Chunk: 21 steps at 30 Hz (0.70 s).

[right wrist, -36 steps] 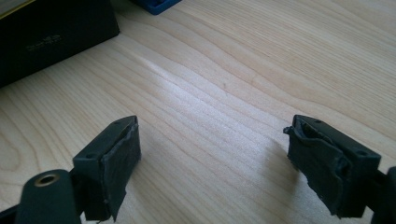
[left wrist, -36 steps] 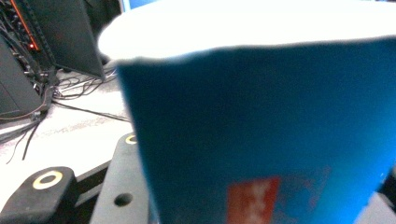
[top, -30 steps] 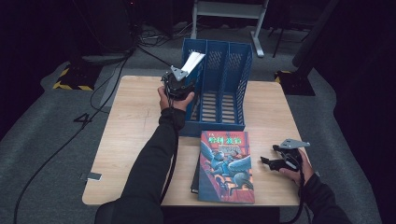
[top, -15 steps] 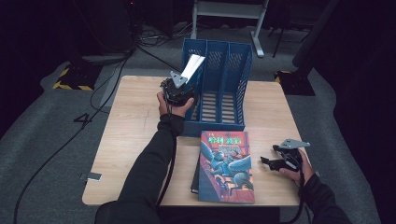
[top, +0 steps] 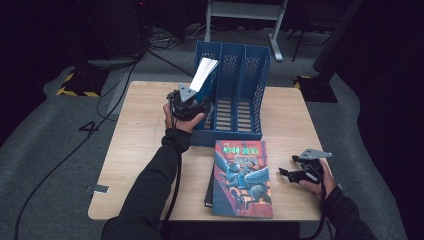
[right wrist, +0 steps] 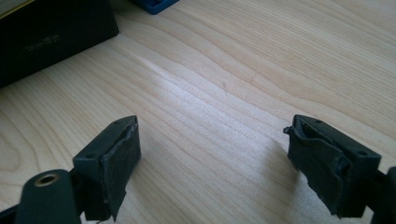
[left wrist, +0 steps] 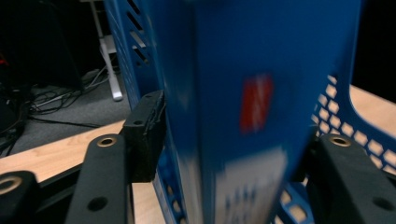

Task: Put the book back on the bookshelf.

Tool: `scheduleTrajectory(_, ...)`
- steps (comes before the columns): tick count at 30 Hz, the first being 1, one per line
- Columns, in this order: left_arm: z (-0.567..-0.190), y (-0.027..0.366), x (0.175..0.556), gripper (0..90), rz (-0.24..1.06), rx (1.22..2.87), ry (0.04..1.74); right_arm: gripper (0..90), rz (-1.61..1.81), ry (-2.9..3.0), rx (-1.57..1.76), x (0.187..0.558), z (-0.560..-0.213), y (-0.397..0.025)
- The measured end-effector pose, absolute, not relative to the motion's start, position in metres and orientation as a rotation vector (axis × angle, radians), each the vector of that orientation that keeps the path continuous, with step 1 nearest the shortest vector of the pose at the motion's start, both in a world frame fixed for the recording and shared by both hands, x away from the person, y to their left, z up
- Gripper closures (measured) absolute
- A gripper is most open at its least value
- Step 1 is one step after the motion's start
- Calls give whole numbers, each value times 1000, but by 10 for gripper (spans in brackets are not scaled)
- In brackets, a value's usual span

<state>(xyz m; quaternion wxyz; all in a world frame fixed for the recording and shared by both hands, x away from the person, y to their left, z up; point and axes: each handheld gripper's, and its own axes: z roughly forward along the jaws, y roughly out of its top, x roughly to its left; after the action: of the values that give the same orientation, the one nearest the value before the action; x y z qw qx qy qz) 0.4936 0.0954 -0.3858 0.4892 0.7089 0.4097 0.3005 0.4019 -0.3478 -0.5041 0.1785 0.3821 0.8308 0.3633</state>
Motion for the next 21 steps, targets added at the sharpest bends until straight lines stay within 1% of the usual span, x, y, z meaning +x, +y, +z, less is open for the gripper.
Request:
scheduleTrajectory(1, -393, 97, 491, 429, 719, 1755, 988, 173, 1027, 2348, 1080, 402, -504, -348)
scheduleTrajectory(2, -393, 97, 491, 428, 719, 1755, 988, 173, 1027, 2348, 1080, 402, -504, -348)
scheduleTrajectory(6, -410, 97, 487, 412, 699, 1848, 983, 173, 1029, 2349, 1082, 402, -504, -348)
scheduleTrajectory(9, -425, 100, 483, 427, 681, 1915, 969, 173, 1028, 2349, 1082, 402, -504, -348)
scheduleTrajectory(12, -431, 103, 480, 460, 671, 1923, 968, 173, 1029, 2351, 1084, 402, -504, -348)
scheduleTrajectory(13, -431, 103, 480, 495, 671, 1923, 968, 173, 1028, 2350, 1085, 402, -504, -348)
scheduleTrajectory(14, -434, 107, 479, 508, 636, 1912, 966, 173, 1028, 2351, 1085, 402, -504, -348)
scheduleTrajectory(21, -435, 107, 482, 519, 611, 1902, 967, 173, 1028, 2351, 1085, 402, -504, -348)
